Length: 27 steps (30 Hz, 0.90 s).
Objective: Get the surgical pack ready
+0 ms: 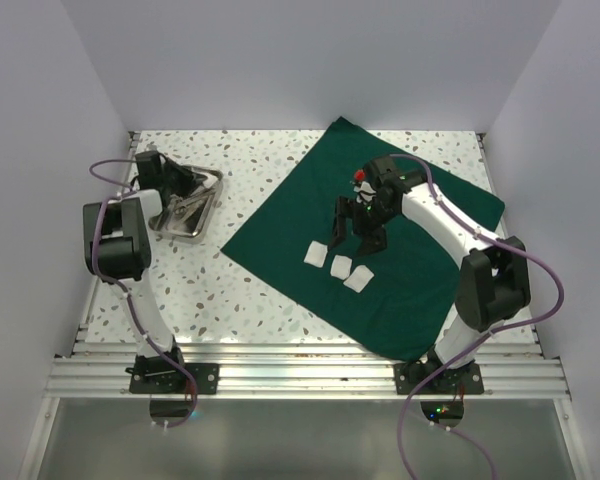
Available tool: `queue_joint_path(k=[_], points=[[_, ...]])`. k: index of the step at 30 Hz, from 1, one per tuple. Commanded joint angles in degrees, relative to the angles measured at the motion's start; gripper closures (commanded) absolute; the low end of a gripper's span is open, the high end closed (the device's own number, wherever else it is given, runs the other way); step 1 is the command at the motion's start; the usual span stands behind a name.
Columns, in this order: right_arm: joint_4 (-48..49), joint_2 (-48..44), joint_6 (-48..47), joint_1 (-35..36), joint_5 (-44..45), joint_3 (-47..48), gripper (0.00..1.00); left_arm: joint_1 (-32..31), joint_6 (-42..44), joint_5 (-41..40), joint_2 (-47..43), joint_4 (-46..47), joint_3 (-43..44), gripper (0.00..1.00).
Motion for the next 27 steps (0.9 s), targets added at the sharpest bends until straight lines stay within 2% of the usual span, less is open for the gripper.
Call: queue_joint_path(k=[1,7,8,10,11,14,20,27], points=[[-1.7,0.2,-0.4,-0.1,1.0,0.8,0.15,0.2,1.9,-1.7,2.3,-2.1,2.5,1.00],[-1.8,-0.1,-0.3,-0.3,1.4,0.4,0.15,0.3,4.7,-4.3,4.1,-9.3,6.2,0.84],[-1.8,-0.2,-0.3,-0.3,1.3,0.2,0.15,0.3,5.0,-5.2,4.5,-11.7,6.9,0.70],[-1.3,-0.5,0.1,-0.3,1.2,-0.4,0.15,0.3,6.0,-5.2,4.6,-14.8,8.3,0.59],[-1.2,-0.5,0.2,-0.2,1.0,-0.5,0.15,0.3,6.4,-5.3,4.0,-15.5,8.5,0.50],[-1.0,-1.0,0.4,-0.2,1.1,-1.0,0.15,0.3,7.7,-5.5,0.3,-15.8,6.7,0.41],[-0.3,-3.4,0.5,-0.5,2.9,-3.4,0.15,0.3,10.6,-5.0,-7.6,-20.2,2.6,0.34],[-1.2,-6.4,0.3,-2.0,8.2,-6.5,0.15,0.1,17.5,-6.1,-18.5,-26.4,-2.7,0.33]])
